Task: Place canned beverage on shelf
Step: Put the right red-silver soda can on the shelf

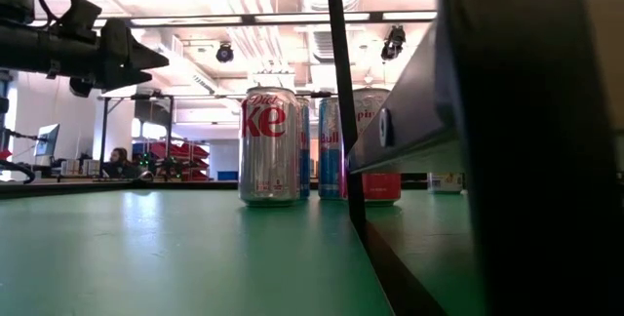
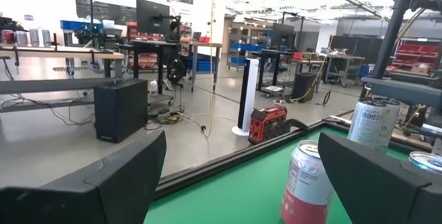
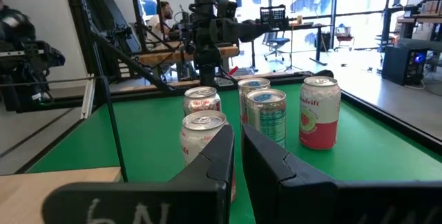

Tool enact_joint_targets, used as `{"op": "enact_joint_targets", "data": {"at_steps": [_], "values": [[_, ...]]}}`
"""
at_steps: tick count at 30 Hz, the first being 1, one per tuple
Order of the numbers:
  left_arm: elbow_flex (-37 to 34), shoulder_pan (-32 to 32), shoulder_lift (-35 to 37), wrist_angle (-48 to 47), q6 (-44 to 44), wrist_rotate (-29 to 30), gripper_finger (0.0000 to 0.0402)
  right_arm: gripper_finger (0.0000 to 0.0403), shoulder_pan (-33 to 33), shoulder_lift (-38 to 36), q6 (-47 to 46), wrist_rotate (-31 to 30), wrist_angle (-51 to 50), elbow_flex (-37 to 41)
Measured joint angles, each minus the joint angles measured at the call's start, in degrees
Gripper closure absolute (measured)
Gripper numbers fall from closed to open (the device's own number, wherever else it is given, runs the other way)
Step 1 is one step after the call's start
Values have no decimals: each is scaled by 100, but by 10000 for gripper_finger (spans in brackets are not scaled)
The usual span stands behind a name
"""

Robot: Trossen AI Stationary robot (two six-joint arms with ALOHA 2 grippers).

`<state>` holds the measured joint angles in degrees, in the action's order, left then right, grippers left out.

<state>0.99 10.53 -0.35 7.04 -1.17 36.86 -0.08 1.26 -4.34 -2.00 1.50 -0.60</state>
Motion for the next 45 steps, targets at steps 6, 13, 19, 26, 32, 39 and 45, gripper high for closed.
{"op": "enact_joint_targets", "data": {"at_steps": [6, 13, 19, 26, 32, 39, 45], "values": [[0, -1, -16, -2, 0, 0, 38, 380, 1, 2, -7, 0, 0, 0], [4, -1, -16, -1, 0, 2, 38, 380, -2, 2, 1571, -9, 1, 0], [5, 0, -14, -1, -2, 2, 38, 380, -2, -4, 3873, 93, 140, 2], [9, -1, -14, -1, -2, 3, 38, 380, 2, -5, 2678, 179, 770, 0], [11, 1, -16, -1, -2, 2, 38, 380, 1, -7, -56, -1042, 1683, 2], [11, 1, -16, 0, -2, 4, 38, 380, 2, 256, -1265, -2064, 1103, -43], [11, 1, -16, 1, -2, 4, 38, 380, 3, 930, -1918, -2707, 238, -759]]}}
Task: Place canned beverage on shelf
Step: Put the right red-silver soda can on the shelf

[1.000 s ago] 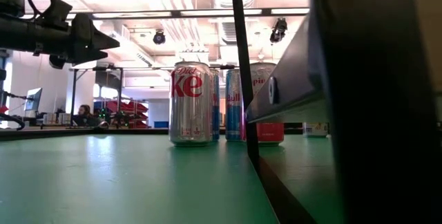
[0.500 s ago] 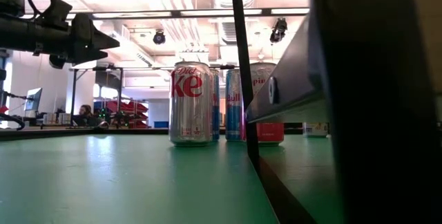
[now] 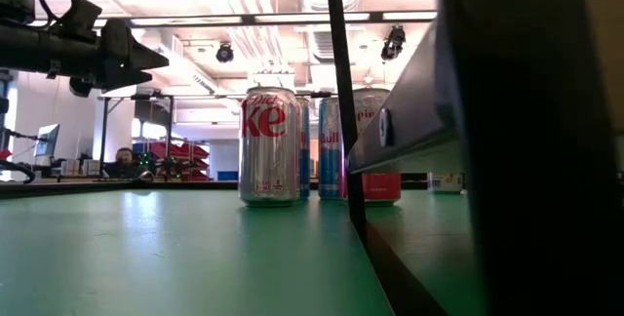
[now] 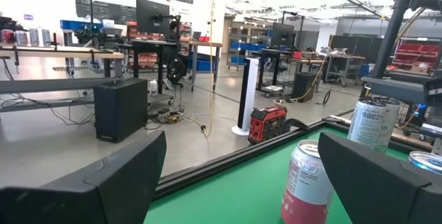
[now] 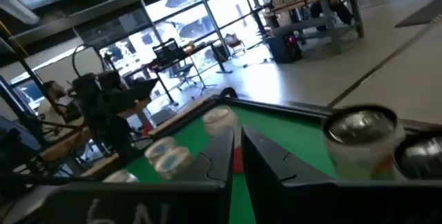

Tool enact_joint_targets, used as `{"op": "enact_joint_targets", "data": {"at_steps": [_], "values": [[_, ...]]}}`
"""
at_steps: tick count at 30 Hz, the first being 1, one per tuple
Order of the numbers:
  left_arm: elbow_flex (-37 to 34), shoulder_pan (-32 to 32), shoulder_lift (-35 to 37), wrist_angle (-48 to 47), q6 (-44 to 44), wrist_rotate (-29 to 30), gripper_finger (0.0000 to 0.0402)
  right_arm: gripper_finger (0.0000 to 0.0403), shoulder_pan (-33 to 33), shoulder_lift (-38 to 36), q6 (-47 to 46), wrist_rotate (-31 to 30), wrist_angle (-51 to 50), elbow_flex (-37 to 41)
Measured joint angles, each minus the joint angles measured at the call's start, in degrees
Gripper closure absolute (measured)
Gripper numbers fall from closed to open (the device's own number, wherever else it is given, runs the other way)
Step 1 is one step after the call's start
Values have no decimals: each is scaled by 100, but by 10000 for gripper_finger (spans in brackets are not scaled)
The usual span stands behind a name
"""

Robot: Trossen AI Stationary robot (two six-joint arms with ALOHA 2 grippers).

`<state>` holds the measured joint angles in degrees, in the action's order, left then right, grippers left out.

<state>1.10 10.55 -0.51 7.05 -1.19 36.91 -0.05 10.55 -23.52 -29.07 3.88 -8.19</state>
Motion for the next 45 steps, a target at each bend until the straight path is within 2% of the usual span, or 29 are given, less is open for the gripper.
{"op": "enact_joint_targets", "data": {"at_steps": [2, 5, 9, 12, 19, 23, 27, 30, 34, 41, 45], "values": [[0, 0, 0, 0, 0, 0, 38, 380, -2, 302, -128, -81, -23, -259], [0, -1, 0, -2, 0, 0, 38, 380, -2, 776, -804, -421, -247, -636], [0, 0, 0, 0, 0, 0, 38, 380, -1, 1465, -2020, -696, -1197, -1191], [0, 0, 0, 0, 1, 0, 38, 380, -2, 2105, -2524, -708, -1644, -1586], [0, -2, 0, -2, 0, 0, 38, 380, -2, 3472, -2638, -697, -1832, -2400], [0, -1, 0, -2, 1, -2, 38, 380, -2, 4025, -2898, -695, -2571, -2954], [1, -1, 0, -2, 0, -1, 38, 380, -4, 4354, -3615, -817, -3910, -3500], [2, 0, 0, -2, 0, -2, 38, 380, -3, 4430, -4142, -820, -4521, -3801], [2, -1, 0, -4, 0, 0, 38, 380, -4, 4554, -4829, -625, -4512, -3978], [2, -1, 0, -4, 1, -1, 38, 380, -4, 4631, -5804, 549, -4590, -4366], [2, 0, 0, -4, 0, -2, 38, 380, -7, 4609, -5837, 733, -4861, -4541]]}}
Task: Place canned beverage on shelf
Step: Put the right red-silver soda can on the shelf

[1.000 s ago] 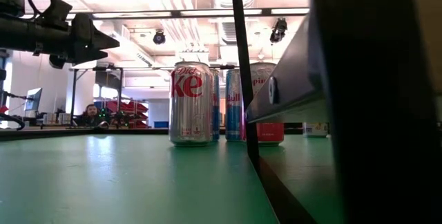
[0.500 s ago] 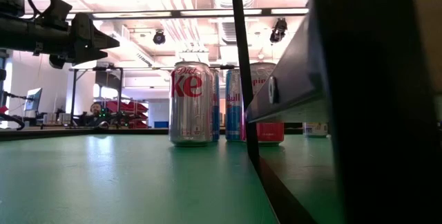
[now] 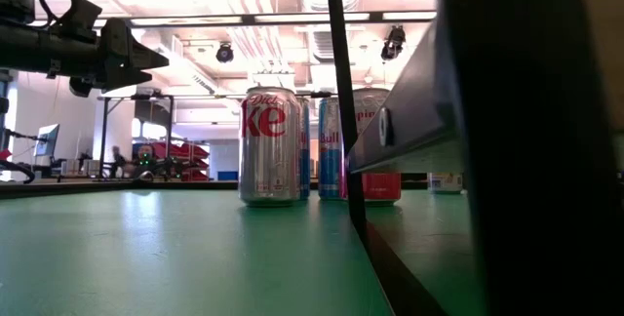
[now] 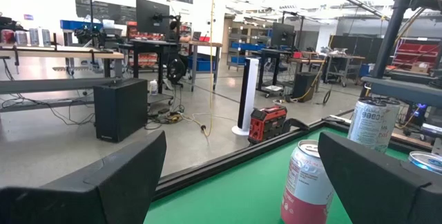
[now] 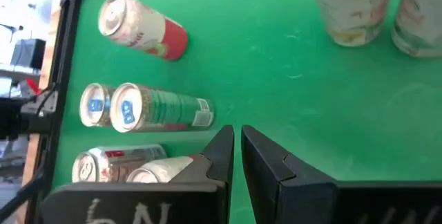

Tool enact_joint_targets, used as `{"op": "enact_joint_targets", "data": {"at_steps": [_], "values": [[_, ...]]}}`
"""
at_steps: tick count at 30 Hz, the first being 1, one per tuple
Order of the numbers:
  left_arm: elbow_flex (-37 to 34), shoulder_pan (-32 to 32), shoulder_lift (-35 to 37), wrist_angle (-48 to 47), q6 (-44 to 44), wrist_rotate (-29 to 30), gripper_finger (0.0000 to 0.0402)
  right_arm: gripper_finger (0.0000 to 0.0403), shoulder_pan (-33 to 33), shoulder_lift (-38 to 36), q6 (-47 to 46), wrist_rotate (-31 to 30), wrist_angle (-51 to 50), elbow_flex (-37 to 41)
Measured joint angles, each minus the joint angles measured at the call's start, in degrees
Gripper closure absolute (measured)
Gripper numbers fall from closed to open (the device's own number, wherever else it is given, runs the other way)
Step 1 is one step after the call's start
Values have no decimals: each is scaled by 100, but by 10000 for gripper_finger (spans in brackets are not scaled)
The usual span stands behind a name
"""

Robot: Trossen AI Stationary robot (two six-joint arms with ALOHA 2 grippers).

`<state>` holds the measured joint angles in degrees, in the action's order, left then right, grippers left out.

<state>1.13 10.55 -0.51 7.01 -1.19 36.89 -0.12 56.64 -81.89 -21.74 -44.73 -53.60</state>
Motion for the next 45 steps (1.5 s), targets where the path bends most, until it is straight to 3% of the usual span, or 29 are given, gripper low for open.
{"op": "enact_joint_targets", "data": {"at_steps": [4, 8, 13, 25, 29, 33, 36, 45], "values": [[0, -2, 0, 0, 1, 0, 38, 380, 0, 6, 234, 220, -52, -138], [0, -2, 0, 0, 0, 0, 38, 380, 0, 25, -1086, 994, -387, -154], [0, 0, 0, 0, 2, 2, 38, 380, -1, 125, -1651, 1326, -698, -154], [0, 0, 0, 0, 1, 2, 38, 363, -284, 763, -2694, 1578, -2031, -1033], [0, 0, 0, -2, 2, 0, 38, 359, -299, 1117, -3469, 1581, -2169, -1456], [0, -1, 0, -2, 1, 1, 38, 360, -302, 1461, -3370, 1623, -2438, -1729], [0, -2, 0, -2, 2, 0, 38, 360, -299, 1691, -3282, 1985, -2849, -1948], [0, 0, 0, -1, 2, 0, 38, 360, -339, 2164, -3979, 2397, -3149, -2530]]}}
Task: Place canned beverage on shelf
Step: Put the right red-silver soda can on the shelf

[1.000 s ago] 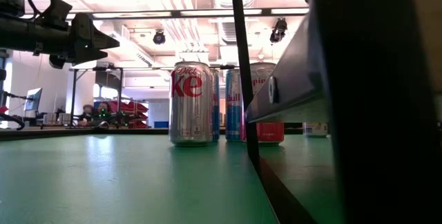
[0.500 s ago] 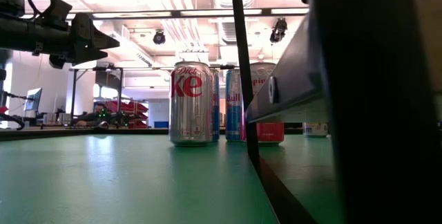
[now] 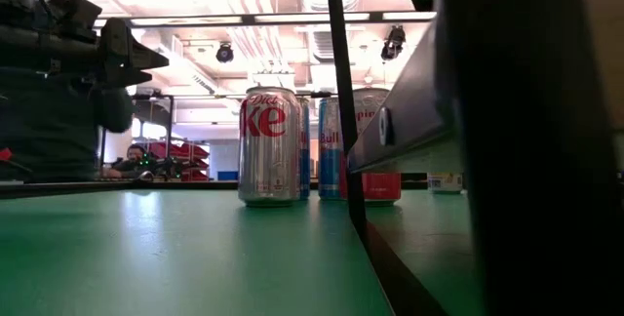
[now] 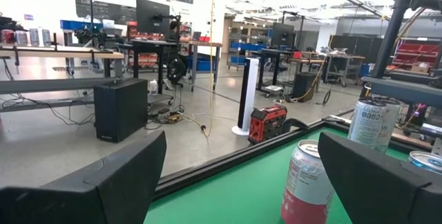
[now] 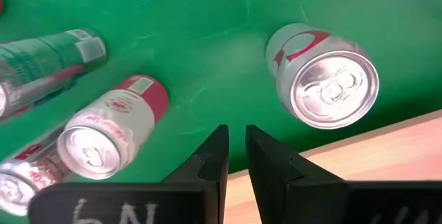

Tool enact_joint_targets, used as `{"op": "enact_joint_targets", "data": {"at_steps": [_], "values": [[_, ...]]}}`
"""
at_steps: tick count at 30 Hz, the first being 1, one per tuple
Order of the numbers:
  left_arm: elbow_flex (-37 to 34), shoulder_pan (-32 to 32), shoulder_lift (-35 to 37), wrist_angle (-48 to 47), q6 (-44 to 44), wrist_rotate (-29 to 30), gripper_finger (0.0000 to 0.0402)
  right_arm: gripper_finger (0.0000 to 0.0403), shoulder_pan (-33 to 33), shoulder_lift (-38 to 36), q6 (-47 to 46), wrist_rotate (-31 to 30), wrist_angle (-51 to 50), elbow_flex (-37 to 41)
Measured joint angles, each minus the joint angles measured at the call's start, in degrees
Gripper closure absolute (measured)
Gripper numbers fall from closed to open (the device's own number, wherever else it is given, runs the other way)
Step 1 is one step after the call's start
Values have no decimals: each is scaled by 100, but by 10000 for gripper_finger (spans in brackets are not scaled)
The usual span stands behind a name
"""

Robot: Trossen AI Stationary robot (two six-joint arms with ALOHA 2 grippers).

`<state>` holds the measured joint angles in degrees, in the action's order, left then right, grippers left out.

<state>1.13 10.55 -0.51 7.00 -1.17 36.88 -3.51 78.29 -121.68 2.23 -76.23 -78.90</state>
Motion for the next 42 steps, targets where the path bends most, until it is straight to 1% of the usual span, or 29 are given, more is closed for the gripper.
{"op": "enact_joint_targets", "data": {"at_steps": [11, 14, 18, 22, 26, 30, 34, 42], "values": [[0, -2, 0, 1, -2, 2, 38, 360, -26, 143, 97, 132, -45, -19], [0, -2, 0, -1, -2, 0, 38, 354, -35, 188, 74, 231, -38, -19], [0, 0, 0, -1, -1, 1, 38, 327, -37, 214, 78, 277, -112, -15], [0, -1, 0, 0, -2, 1, 38, 281, -39, 255, 119, 320, -155, -10], [0, -1, 0, 1, 0, 0, 38, 231, -37, 253, 517, 578, -175, -10], [0, 0, 0, 1, 0, 2, 38, 194, -38, 253, 446, 849, -194, -10], [0, 0, 0, 0, -1, 1, 38, 182, -84, 253, 327, 994, -331, -10], [0, 0, 0, 1, 0, 0, 38, 192, -386, 253, -735, 966, -334, -9]]}}
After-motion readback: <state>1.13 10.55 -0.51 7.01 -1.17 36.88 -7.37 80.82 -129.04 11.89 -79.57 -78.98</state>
